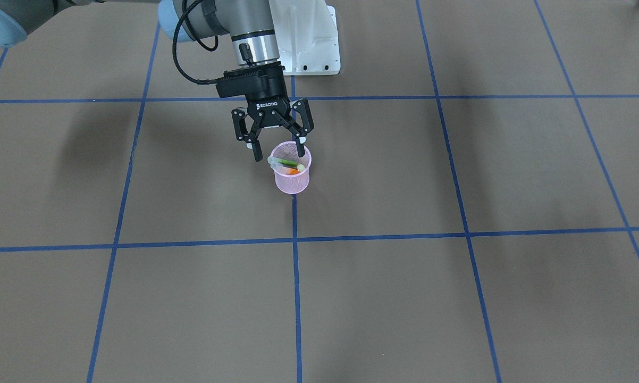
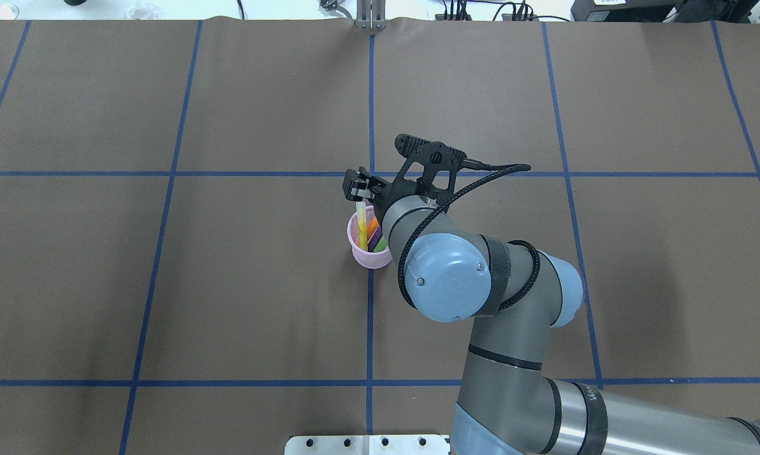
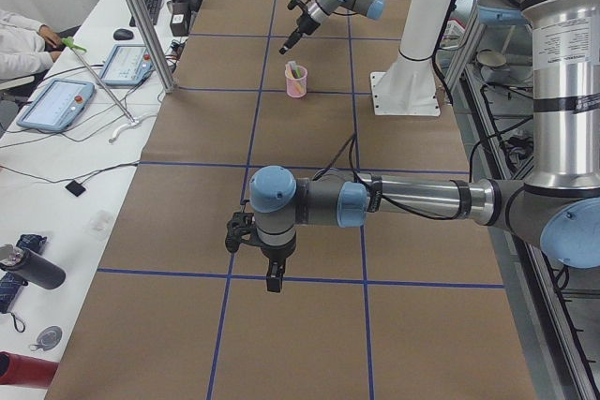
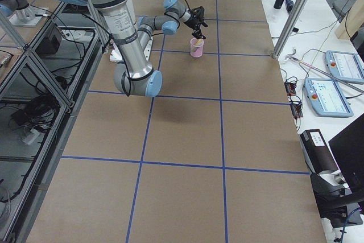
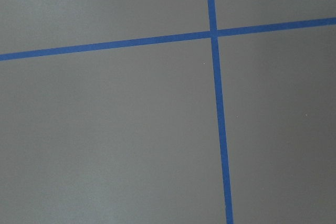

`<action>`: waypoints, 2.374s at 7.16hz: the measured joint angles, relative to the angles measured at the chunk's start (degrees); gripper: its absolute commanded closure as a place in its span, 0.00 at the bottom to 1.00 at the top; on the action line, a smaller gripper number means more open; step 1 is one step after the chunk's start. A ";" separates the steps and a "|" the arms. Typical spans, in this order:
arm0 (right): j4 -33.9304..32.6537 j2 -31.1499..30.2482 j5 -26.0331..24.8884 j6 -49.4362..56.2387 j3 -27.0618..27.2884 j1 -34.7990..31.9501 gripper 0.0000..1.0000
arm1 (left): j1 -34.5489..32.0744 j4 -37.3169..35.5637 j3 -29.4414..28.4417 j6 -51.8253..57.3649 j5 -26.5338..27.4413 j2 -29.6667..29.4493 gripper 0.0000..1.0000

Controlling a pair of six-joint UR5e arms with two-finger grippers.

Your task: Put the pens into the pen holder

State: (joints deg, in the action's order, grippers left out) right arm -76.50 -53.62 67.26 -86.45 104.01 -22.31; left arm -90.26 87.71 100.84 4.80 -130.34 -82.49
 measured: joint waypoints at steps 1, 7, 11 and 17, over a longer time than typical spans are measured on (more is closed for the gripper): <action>-0.44 -0.09 6.65 0.96 0.26 -3.80 0.00 | 0.00 0.00 -0.14 0.04 0.00 0.05 0.00; -13.22 -6.80 54.92 41.69 -1.88 -40.82 0.00 | 0.01 0.21 -0.14 0.54 -2.36 0.59 0.00; -22.22 -17.61 62.25 83.19 -6.97 -55.87 0.00 | 0.00 0.54 -0.15 0.67 -2.46 0.94 0.00; -23.06 -39.45 62.63 98.04 -7.57 -66.21 0.00 | 0.00 0.53 -0.02 0.65 -2.46 1.02 0.00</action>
State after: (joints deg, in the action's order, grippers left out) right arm -99.56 -93.07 129.89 11.59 96.44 -88.52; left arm -90.26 88.24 100.82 5.45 -132.80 -81.47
